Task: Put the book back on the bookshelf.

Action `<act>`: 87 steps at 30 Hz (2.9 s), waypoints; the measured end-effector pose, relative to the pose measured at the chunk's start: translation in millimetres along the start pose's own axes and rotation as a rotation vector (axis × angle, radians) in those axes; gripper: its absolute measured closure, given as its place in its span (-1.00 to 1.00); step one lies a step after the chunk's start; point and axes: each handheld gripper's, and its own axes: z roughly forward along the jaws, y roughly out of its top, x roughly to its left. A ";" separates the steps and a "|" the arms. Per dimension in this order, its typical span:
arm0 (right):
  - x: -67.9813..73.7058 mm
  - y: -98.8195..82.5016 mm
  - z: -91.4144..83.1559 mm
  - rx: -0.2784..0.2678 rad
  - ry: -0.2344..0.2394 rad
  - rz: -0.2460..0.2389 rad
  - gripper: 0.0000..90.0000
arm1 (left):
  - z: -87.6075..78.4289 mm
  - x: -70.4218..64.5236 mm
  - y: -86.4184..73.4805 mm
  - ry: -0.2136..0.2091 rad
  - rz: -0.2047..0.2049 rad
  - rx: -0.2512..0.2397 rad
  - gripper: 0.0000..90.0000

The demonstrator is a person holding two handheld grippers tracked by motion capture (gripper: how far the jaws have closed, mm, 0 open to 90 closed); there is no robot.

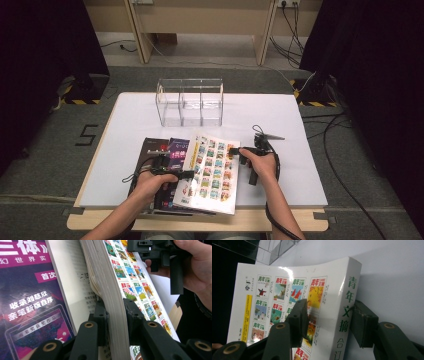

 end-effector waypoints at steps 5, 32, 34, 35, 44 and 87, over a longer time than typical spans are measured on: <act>2.9 0.2 0.8 0.007 -0.016 -0.028 0.07 | 0.0 -1.2 0.2 0.006 0.003 0.002 0.64; -0.1 7.7 -5.0 0.003 0.087 0.024 0.58 | -3.3 5.2 3.2 -0.005 -0.044 0.023 0.59; 6.7 8.9 -7.4 0.004 0.068 -0.006 0.58 | -4.5 5.2 3.6 -0.002 -0.039 0.022 0.57; 9.2 9.4 -8.2 0.001 0.072 -0.018 0.59 | -5.1 4.8 3.8 0.006 -0.032 0.020 0.55; 30.1 8.8 -18.0 -0.068 0.090 -0.060 0.63 | -39.9 7.4 12.5 0.210 0.115 -0.123 -0.09; 147.5 34.0 -67.9 -0.454 -0.111 -0.449 0.64 | -81.9 41.4 -20.0 0.353 0.113 -0.297 -0.20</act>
